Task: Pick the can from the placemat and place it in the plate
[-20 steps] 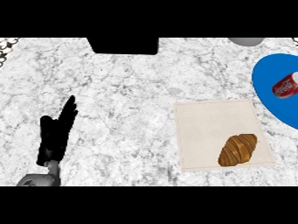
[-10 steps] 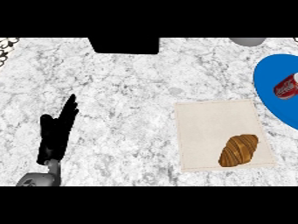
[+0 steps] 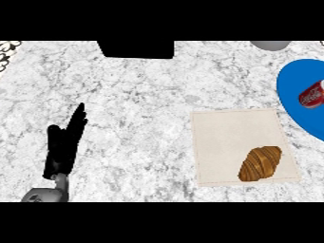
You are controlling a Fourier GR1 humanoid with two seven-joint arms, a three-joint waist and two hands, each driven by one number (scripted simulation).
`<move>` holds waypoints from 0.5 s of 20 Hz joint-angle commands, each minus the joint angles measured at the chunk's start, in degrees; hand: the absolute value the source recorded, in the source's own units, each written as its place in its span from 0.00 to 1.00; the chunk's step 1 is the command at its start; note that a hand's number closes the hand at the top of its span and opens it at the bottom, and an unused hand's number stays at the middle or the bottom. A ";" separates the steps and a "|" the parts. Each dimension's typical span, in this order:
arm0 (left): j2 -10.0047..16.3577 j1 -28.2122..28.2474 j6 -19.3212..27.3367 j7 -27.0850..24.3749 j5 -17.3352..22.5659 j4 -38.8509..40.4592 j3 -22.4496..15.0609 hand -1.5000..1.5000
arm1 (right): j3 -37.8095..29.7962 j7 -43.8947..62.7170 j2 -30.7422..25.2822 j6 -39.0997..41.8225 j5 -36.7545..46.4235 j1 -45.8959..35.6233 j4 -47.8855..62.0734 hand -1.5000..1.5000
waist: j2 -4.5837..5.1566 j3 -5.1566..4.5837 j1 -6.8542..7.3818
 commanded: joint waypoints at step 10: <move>1.40 -1.54 -0.78 1.83 0.19 0.31 1.75 0.50 | 0.75 -2.70 0.36 -3.05 0.67 2.24 0.93 0.00 | -0.03 0.02 0.16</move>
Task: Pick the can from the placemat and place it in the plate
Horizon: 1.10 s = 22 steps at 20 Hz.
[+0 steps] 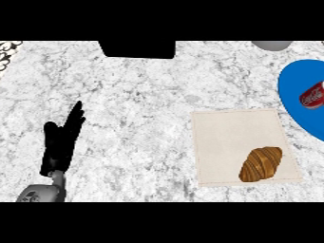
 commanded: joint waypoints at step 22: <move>-1.82 1.13 0.50 -2.76 -0.61 0.94 -0.34 0.50 | -2.96 -5.05 -5.68 -1.16 -1.91 6.97 1.91 0.00 | 0.35 0.25 0.13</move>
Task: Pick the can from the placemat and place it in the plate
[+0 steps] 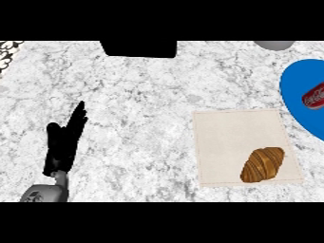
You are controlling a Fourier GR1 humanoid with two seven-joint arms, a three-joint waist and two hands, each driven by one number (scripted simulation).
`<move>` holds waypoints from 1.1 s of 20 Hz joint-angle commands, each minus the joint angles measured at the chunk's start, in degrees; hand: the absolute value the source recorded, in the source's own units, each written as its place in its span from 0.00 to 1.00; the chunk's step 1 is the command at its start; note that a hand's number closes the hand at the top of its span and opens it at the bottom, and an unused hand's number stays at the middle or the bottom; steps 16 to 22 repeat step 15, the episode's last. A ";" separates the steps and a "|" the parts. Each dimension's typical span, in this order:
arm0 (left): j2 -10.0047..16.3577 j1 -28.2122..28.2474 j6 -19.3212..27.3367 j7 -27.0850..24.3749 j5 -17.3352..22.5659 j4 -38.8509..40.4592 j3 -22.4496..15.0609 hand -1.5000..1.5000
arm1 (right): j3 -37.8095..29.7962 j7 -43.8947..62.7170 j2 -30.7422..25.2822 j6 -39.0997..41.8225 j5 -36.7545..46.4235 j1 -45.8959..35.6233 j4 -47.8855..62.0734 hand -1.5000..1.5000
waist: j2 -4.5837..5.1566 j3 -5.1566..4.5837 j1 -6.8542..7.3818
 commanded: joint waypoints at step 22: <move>0.29 -0.56 -0.69 0.13 0.35 -0.08 0.44 0.50 | -2.69 1.07 -1.80 -4.68 -1.75 3.44 0.84 0.00 | 0.35 0.20 0.57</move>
